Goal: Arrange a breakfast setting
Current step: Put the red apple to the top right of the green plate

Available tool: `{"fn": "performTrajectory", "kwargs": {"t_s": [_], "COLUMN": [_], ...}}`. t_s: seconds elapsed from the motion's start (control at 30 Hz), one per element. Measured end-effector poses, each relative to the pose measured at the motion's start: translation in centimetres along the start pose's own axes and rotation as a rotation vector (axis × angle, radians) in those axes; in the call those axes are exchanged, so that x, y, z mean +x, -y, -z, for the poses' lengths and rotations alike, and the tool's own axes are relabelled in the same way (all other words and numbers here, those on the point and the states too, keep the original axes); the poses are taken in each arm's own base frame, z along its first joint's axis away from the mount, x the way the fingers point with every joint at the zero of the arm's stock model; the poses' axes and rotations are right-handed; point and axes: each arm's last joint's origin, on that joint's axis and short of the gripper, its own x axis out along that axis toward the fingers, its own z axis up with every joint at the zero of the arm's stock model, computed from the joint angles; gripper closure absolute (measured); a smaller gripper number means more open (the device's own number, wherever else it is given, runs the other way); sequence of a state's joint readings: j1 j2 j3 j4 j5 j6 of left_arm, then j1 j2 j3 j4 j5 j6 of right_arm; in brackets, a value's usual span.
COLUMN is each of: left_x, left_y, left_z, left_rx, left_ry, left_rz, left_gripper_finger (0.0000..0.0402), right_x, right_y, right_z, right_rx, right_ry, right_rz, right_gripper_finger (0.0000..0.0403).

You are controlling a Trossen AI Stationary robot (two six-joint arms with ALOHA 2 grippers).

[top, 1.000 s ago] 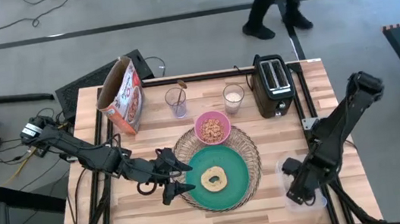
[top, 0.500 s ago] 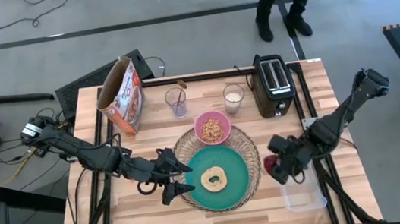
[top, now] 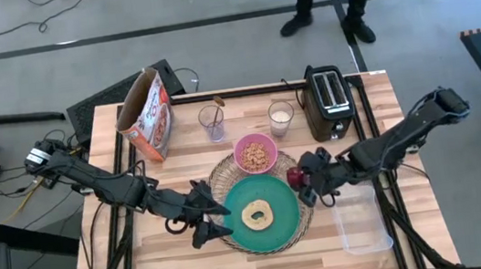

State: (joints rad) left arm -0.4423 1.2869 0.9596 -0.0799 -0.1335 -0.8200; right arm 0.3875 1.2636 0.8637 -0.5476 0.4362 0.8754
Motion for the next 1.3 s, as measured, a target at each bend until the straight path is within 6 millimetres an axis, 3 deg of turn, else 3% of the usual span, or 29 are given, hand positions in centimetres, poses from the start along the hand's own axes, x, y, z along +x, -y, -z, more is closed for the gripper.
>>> {"fn": "performTrajectory", "kwargs": {"t_s": [0.43,0.73,1.03,1.3], "left_x": [0.0,0.0,0.0,0.0], "left_y": [0.1,0.0,-0.1,-0.2], "left_z": [-0.1,-0.2,-0.2,-0.4], "left_rx": [-0.126,-0.197,-0.226,-0.245], "left_ry": [0.009,0.040,0.066,0.083], "left_rz": [0.004,-0.016,-0.035,-0.047], "left_gripper_finger": [0.0065,0.0065,0.0065,0.0065], "right_x": [4.7,6.0,6.8,8.4], "right_y": [3.9,6.2,7.6,7.3], "right_z": [3.0,3.6,5.1,5.8], "right_rx": [0.001,-0.059,-0.078,-0.119], "right_ry": [0.259,0.322,0.348,0.333], "right_rz": [0.074,0.123,0.128,0.090], "right_gripper_finger": [0.0100,0.0100,0.0100,0.0100]}}
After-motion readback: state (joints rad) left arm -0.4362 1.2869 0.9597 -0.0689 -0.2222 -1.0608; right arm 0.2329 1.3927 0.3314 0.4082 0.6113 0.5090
